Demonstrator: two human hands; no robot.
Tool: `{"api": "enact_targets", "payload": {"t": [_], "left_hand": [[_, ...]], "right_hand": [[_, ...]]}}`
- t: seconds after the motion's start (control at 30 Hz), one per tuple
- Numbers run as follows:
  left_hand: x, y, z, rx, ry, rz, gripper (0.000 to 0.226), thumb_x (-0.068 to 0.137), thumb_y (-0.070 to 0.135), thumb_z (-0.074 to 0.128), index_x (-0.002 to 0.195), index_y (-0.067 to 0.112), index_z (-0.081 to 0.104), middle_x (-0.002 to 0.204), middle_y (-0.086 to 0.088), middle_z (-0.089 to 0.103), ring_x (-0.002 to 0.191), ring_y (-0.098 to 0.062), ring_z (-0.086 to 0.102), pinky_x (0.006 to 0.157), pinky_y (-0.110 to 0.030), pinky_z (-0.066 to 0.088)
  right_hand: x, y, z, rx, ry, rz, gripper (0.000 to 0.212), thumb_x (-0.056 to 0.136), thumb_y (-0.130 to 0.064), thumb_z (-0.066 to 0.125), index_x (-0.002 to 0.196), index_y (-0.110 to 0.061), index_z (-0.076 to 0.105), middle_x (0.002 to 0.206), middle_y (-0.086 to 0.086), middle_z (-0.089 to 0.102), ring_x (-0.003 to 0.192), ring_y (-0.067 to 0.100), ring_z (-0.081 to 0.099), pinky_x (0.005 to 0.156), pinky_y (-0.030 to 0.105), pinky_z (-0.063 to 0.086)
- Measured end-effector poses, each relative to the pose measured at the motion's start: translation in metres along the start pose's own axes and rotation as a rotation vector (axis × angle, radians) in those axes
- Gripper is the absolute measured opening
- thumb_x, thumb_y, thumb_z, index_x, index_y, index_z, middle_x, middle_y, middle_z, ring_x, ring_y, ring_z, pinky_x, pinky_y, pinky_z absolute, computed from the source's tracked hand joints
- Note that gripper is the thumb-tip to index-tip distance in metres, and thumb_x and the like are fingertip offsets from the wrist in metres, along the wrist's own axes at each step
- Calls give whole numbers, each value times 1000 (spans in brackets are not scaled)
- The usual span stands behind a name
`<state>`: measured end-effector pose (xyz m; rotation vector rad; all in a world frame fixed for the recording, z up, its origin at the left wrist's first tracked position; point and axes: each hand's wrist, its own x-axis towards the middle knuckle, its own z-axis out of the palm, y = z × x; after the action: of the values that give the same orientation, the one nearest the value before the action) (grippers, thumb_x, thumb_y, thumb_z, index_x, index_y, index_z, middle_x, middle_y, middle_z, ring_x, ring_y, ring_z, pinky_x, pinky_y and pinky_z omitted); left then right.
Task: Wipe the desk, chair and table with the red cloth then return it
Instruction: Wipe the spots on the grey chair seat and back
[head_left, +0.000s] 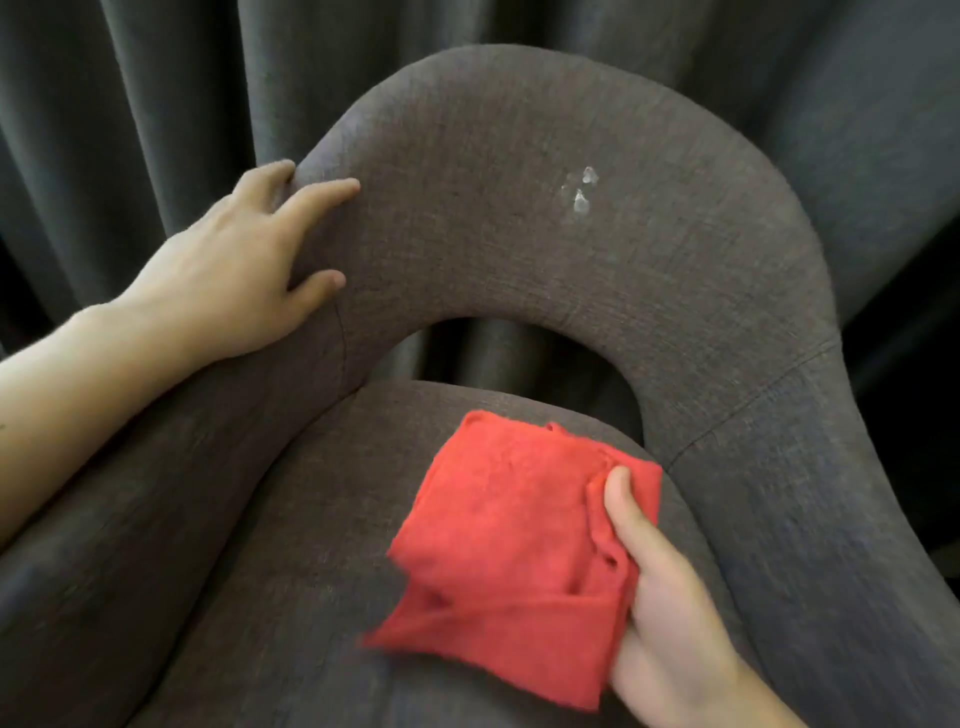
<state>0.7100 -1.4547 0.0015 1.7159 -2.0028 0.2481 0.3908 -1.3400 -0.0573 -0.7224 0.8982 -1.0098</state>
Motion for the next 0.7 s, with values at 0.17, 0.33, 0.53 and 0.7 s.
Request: {"api": "enact_targets", "payload": {"t": [0.17, 0.33, 0.53, 0.7], "left_hand": [[33, 12, 3, -38, 91, -26, 83, 91, 46, 59, 156, 37, 9, 158, -14, 31, 132, -44, 47, 88, -62, 51], [73, 31, 11, -45, 200, -83, 76, 94, 51, 50, 157, 25, 16, 150, -15, 41, 124, -44, 52, 82, -59, 51], [108, 51, 21, 108, 280, -105, 76, 96, 59, 39, 156, 15, 25, 136, -21, 52, 105, -44, 58, 70, -52, 51], [113, 52, 30, 345, 312, -64, 82, 93, 63, 40, 156, 12, 24, 124, -26, 52, 82, -43, 56, 56, -42, 33]], "right_hand": [[53, -60, 24, 66, 83, -337, 53, 90, -48, 53, 128, -14, 66, 123, 9, 74, 113, 21, 70, 96, 44, 57], [95, -125, 53, -95, 288, -843, 41, 106, -37, 44, 90, -16, 76, 82, -12, 81, 82, 1, 76, 77, 27, 58], [142, -179, 64, -657, 637, -1482, 47, 100, -37, 46, 136, -9, 58, 126, -4, 69, 115, -8, 61, 99, 15, 47], [196, -202, 42, -1532, 604, -1597, 64, 86, -13, 55, 149, -10, 44, 158, 18, 37, 149, 35, 28, 124, 50, 13]]}}
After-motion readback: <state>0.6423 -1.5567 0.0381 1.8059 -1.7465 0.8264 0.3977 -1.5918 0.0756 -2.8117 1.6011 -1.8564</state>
